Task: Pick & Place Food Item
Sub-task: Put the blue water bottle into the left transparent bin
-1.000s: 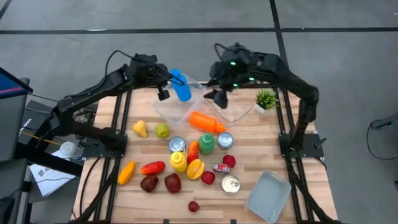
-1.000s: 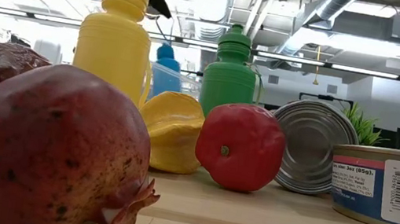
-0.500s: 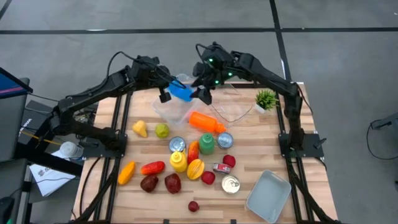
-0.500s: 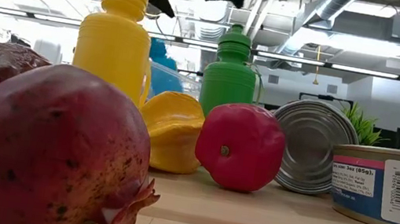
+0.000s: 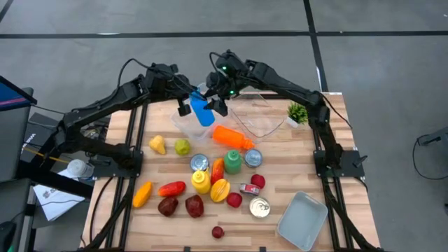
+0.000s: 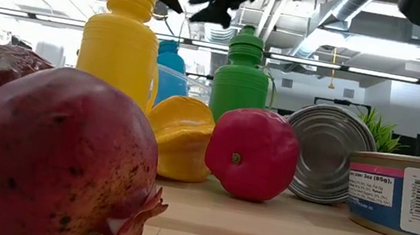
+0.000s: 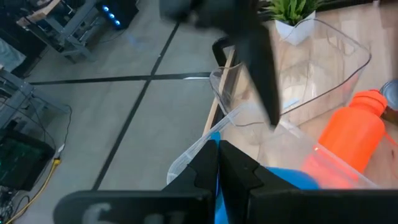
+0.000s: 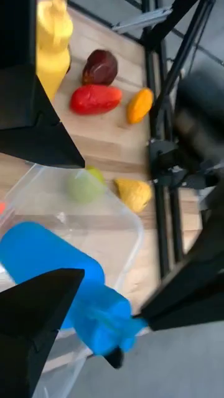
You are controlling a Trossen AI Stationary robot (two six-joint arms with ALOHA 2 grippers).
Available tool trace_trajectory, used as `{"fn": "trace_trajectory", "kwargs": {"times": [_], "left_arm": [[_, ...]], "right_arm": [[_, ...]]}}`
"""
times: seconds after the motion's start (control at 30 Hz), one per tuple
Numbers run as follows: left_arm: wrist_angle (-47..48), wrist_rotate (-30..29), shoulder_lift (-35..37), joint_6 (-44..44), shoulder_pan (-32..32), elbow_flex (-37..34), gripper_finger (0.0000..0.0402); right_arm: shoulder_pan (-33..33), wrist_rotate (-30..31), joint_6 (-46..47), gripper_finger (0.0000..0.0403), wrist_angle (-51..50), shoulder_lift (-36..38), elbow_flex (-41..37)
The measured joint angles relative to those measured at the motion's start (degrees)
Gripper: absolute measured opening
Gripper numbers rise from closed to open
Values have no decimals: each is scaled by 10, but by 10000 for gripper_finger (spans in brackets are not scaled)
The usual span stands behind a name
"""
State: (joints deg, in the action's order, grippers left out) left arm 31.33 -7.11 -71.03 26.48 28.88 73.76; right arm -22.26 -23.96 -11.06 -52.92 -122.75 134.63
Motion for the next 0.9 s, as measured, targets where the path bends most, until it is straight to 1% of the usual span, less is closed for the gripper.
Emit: {"fn": "trace_trajectory", "kwargs": {"times": [0.1, 0.23, 0.33, 0.4, 0.47, 0.63, 0.77, 0.87, 0.9], "left_arm": [[6, 0, 10, -3, 0, 0, 0], [13, 0, 23, -26, 0, 0, 0], [11, 0, 29, -29, -3, 0, 0], [12, 0, 31, -30, -3, 0, 0], [6, 0, 32, -31, -7, 0, 0], [6, 1, 32, -32, -7, 0, 0], [-7, 1, 32, -34, -7, 0, 0], [-22, 1, 32, -34, -7, 0, 0], [-26, 1, 32, -35, -7, 0, 0]], "right_arm": [[-9, -2, 4, 267, 14, -16, -1], [-22, -2, 33, 267, 57, -32, 0], [-29, 8, 38, 267, 77, -34, -1], [-28, 25, 27, 267, 94, -31, 0], [-26, 28, 8, 267, 105, -31, 0], [-22, -6, -39, 268, 105, -32, 0], [-13, -14, -78, 291, 89, -32, 0], [-6, -14, -111, 325, 94, -32, 0], [-3, -1, -125, 339, 94, -32, 0]]}}
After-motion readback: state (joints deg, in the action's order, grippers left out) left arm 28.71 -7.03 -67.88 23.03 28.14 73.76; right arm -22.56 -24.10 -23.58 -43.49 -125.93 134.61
